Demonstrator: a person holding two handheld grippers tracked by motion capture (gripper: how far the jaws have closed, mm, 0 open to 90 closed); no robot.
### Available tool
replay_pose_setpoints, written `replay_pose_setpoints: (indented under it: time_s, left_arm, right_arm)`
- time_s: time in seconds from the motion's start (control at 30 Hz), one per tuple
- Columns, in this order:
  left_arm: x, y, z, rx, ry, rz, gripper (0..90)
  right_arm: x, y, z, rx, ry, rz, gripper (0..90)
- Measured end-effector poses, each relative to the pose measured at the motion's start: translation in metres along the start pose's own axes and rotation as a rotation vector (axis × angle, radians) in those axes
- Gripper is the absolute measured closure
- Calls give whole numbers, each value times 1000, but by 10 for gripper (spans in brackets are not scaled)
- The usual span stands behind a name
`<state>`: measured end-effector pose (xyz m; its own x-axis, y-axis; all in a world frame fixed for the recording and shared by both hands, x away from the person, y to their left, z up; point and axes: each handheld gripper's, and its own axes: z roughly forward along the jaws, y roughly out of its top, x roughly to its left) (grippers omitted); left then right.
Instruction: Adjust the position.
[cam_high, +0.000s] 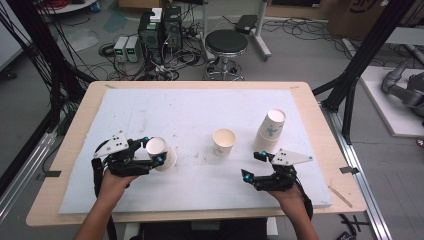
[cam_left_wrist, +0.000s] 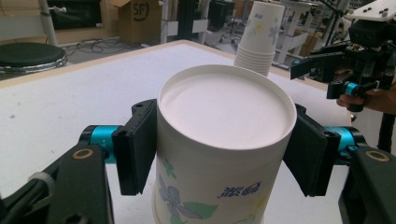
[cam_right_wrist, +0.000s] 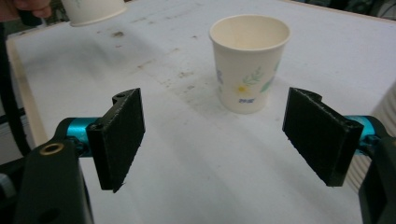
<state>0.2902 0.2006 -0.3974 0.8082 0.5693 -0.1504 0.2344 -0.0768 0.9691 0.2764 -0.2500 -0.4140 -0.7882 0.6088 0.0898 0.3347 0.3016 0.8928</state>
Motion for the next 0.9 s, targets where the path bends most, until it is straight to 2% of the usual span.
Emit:
replay_pose_setpoints:
  time_s: [0.07,0.27,0.47,0.67,0.9]
  left_arm:
    - [-1,-2,0,-5,-12,-11,325]
    - [-8,-6,3,7,-26,-10,324]
    - [-16,-6,9,2,-70,-10,326]
    - [-19,-6,15,16,-115,-6,329]
    - [-20,-5,16,-3,-137,-5,330]
  right_arm:
    - [2,1,3,2,21,-4,213]
    - [9,3,9,12,67,-19,213]
    - [12,6,11,-2,98,-21,205]
    - [16,9,20,4,138,-38,204]
    - [22,16,28,1,175,-59,184]
